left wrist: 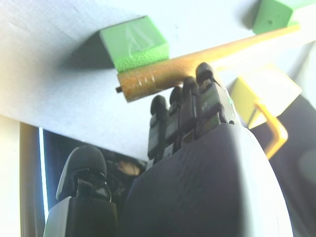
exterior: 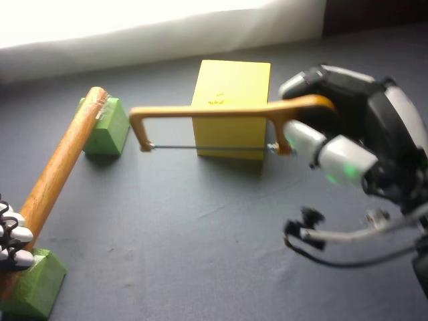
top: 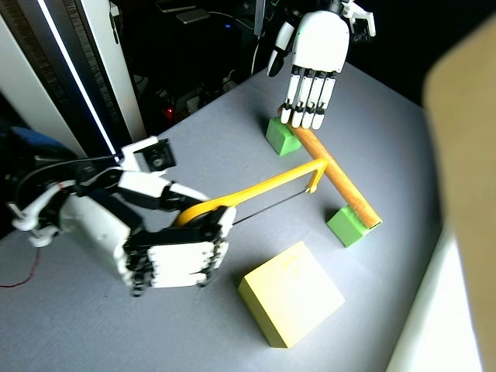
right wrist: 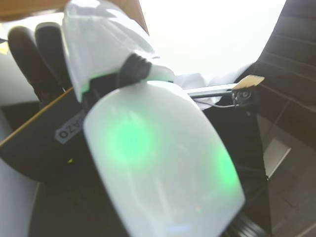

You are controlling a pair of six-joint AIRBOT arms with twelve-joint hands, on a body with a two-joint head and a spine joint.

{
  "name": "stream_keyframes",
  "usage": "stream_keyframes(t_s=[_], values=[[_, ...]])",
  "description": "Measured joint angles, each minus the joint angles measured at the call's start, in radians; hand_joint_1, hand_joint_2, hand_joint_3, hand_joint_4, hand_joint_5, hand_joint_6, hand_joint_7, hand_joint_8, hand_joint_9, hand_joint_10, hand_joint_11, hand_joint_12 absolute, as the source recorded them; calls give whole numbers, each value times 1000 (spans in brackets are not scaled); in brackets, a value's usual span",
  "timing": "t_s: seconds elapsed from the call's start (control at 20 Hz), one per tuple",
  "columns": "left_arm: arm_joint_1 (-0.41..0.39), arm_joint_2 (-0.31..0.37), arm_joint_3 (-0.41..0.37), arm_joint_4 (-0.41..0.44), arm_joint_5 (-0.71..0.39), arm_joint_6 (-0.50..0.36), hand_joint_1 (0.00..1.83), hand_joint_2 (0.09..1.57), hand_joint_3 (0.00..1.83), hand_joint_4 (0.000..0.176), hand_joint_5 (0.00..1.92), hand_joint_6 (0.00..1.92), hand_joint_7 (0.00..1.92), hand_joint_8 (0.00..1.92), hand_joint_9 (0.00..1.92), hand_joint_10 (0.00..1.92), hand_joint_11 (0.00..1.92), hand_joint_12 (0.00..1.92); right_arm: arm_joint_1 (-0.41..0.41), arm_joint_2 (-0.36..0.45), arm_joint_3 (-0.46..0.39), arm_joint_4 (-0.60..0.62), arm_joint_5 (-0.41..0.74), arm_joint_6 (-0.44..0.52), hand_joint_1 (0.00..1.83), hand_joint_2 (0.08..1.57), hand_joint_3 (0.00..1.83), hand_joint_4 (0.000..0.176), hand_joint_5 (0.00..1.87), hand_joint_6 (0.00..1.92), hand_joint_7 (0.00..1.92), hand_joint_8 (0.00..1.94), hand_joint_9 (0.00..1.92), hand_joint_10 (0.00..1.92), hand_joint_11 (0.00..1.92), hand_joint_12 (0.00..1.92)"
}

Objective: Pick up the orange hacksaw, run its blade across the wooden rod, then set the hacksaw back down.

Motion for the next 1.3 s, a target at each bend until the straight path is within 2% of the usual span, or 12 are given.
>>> stream_keyframes(t_s=[0.1,0.15,0.3,0.35,0.5,0.75,0.8,0.9,1.05,1.15,1.3], values=[[0,0,0,0,0,0,143,1319,3,0,148,0,102,1,65,0,0,164,-39,-5,0,0,27,18,1369,1153,0,0,793,1051,916,1169,901,1303,674,1038],[0,0,0,0,0,0,165,1298,5,0,167,0,129,0,97,0,0,268,-64,-19,0,5,67,27,1367,1159,1,0,765,1091,905,1179,903,1305,672,1047],[0,0,-1,-6,0,0,205,1296,2,0,184,4,132,1,107,5,0,262,-130,-79,5,34,154,48,1369,1156,1,0,753,1107,933,1143,900,1294,663,1036],[0,0,-1,-8,0,0,160,1311,4,0,159,2,111,0,90,2,0,206,-150,-97,12,34,167,51,1369,1156,0,0,758,1094,932,1148,902,1295,663,1038],[0,0,-1,-8,0,0,200,1297,0,0,201,8,147,6,122,6,0,278,-190,-147,31,35,198,59,1369,1162,1,0,752,1071,909,1187,900,1322,650,1052],[-5,0,-3,-10,1,0,172,1304,2,0,189,4,141,6,102,5,0,253,-195,-203,148,-31,196,108,1367,1162,0,0,805,1011,883,1237,879,1342,655,1064],[-7,-1,-3,-11,1,0,163,1304,2,0,185,2,133,2,93,1,0,243,-192,-209,180,-54,180,127,1368,1161,0,0,782,1052,885,1224,899,1312,666,1064],[-8,-3,-11,-47,5,32,131,1314,4,0,152,0,107,0,76,0,0,235,-181,-225,242,-111,142,163,1365,1166,0,0,773,1061,871,1235,897,1329,644,1084],[-11,-7,-11,-74,-4,76,148,1305,0,0,177,3,137,4,98,3,0,290,-179,-257,266,-142,115,199,1358,1190,1,0,692,1178,841,1279,863,1370,637,1103],[-11,-19,-16,-132,-9,122,141,1310,0,0,171,2,129,4,88,3,0,273,-182,-271,279,-142,84,209,1360,1186,0,0,672,1193,868,1231,879,1344,630,1111],[-12,-32,-27,-232,-50,182,146,1312,0,0,194,7,154,10,107,7,0,258,-192,-291,313,-136,74,230,1351,1206,0,0,632,1247,856,1246,817,1434,616,1146]])
